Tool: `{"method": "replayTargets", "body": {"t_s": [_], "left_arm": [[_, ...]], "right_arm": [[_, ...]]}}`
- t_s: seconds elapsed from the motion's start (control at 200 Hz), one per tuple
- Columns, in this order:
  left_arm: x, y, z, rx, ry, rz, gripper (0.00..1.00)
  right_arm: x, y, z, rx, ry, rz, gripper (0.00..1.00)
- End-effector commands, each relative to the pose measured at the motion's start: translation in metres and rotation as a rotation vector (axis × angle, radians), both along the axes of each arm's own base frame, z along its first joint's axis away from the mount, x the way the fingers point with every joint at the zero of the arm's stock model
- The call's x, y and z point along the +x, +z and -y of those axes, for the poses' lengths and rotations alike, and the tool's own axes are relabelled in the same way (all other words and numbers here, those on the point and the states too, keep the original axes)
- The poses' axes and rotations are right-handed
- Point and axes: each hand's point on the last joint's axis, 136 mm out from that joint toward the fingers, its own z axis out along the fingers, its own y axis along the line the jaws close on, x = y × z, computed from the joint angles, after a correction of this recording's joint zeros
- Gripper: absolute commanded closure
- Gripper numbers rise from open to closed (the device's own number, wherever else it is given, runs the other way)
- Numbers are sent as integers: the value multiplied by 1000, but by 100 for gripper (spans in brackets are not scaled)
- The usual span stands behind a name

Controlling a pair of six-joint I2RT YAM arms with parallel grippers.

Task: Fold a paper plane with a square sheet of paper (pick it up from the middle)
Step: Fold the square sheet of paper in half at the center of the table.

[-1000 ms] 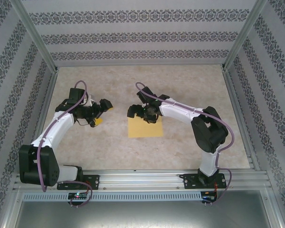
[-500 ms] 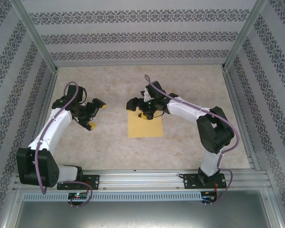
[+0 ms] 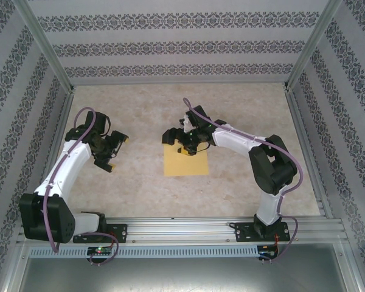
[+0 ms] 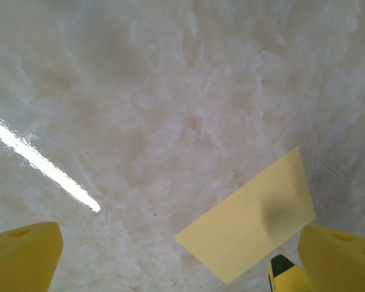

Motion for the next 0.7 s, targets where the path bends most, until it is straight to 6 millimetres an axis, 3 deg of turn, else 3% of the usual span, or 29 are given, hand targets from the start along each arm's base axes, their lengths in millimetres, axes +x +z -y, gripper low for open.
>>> {"method": "replayTargets", "body": {"t_s": [0.0, 0.14, 0.21, 0.405, 0.694], "left_arm": [[-5, -6, -2, 35, -40, -25, 0], [2, -6, 3, 24, -99, 26, 0], [1, -7, 2, 28, -97, 18, 0], [0, -14, 6, 15, -132, -1, 0], [2, -15, 10, 0, -165, 31, 0]], "right_arm": [[3, -12, 22, -205, -1, 53, 5], [8, -24, 57, -581, -30, 120, 3], [10, -25, 62, -680, -32, 146, 2], [13, -32, 59, -802, -42, 182, 2], [10, -65, 56, -835, -32, 115, 2]]}}
